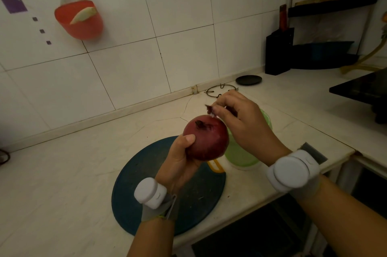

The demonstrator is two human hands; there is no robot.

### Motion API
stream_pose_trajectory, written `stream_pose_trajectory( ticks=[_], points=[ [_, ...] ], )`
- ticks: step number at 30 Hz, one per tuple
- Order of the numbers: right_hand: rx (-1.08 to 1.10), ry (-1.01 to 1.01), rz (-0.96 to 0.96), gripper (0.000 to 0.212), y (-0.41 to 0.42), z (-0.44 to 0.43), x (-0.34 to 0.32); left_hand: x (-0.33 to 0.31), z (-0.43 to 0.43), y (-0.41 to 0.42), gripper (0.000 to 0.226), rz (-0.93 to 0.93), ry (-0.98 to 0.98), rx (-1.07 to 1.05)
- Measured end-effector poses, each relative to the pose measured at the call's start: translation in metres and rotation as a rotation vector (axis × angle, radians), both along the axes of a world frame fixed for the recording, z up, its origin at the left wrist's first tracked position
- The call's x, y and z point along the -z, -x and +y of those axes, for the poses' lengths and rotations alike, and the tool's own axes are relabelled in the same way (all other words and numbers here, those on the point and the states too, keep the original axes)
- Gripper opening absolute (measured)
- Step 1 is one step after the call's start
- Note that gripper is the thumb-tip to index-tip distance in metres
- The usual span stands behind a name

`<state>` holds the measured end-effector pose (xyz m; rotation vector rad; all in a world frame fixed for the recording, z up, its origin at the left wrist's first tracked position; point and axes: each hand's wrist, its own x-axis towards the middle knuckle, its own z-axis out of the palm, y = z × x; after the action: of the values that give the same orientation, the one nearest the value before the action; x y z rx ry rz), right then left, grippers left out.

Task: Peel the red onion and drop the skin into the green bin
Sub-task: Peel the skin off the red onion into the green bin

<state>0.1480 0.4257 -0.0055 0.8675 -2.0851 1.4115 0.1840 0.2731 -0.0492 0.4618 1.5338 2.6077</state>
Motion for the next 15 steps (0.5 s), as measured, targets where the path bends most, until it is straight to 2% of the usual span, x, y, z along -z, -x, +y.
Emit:
stream_pose_trajectory(
  ticks=[1, 4, 10, 13, 15],
  points=[
    [0.024, 0.011, -0.014, 0.015, 0.003, 0.002, -0.001, 0.001, 0.001, -0.002, 0.068, 0.007, 0.027, 0.018],
    [0.119, 0.02, -0.023, 0.015, 0.013, 0.012, -0.006, 0.003, 0.004, -0.003, 0.079, -0.019, 0.044, 0.031],
    [0.411, -0.209, -0.044, 0.01, 0.033, 0.049, -0.007, 0.002, 0.004, 0.004, 0.073, -0.016, -0.014, -0.044],
    [0.476, -0.273, -0.106, 0.011, 0.043, 0.06, 0.003, 0.002, 0.006, 0.007, 0.079, -0.047, -0.024, -0.102],
    [0.482, -0.276, -0.134, 0.016, 0.048, 0.061, 0.008, 0.001, 0.006, 0.005, 0.074, -0.075, -0.036, -0.127]
  ],
)
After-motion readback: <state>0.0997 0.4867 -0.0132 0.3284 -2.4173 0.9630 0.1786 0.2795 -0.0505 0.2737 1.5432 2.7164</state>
